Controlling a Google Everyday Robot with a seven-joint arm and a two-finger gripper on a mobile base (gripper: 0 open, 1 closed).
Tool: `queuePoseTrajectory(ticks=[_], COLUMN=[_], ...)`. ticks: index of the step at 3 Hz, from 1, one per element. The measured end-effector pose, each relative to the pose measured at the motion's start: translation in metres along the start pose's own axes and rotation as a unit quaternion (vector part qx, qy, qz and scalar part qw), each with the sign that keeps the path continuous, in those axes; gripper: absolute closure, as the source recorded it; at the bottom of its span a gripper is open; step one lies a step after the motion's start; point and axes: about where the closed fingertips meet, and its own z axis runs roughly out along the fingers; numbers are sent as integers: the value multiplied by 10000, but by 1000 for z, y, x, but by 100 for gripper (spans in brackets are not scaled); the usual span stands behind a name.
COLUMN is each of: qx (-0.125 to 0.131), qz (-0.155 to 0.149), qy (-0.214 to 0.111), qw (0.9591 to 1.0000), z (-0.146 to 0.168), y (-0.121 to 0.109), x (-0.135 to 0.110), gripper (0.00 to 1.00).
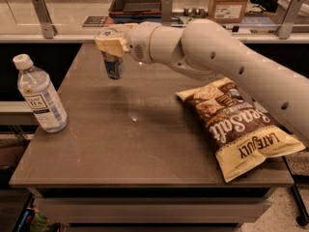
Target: Move redbull can near blue plastic bottle
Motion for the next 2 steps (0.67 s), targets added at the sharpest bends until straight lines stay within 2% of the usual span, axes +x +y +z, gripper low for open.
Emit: queuePoseTrajectory(ticks=[2], qx=[-209], qz=[38], qy=[-44], qw=[9998], z=[-1], y=[58], x=[10], gripper=[100])
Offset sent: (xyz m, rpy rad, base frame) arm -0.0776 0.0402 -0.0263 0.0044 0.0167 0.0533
